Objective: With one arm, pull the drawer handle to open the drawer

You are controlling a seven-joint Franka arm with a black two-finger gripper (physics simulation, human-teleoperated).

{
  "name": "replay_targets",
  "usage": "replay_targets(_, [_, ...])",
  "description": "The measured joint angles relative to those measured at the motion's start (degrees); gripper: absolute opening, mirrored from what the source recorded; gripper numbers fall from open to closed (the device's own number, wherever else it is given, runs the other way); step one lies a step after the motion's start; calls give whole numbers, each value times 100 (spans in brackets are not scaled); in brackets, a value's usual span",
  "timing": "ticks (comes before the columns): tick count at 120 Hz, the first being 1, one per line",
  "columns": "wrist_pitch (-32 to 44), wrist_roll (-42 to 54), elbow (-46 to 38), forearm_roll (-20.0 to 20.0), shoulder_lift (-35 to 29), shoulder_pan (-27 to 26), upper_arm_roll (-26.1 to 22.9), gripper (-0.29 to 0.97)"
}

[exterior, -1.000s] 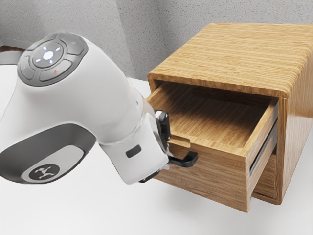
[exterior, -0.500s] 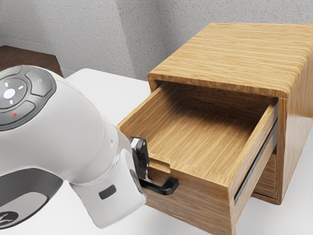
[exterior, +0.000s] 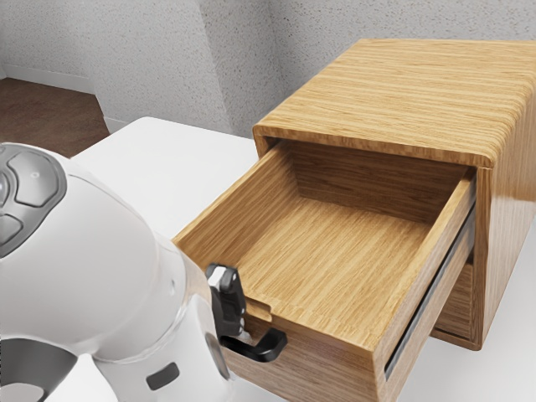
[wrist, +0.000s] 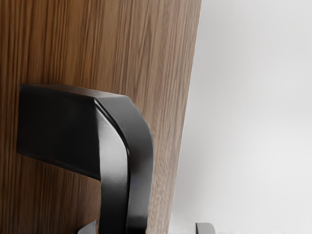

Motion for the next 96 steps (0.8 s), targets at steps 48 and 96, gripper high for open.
replay_targets(48, [-462, -34, 622, -32, -13, 3, -75, 3])
replay_targets(96, [-2680, -2115, 5854, -243, 3169, 1233, 945, 59])
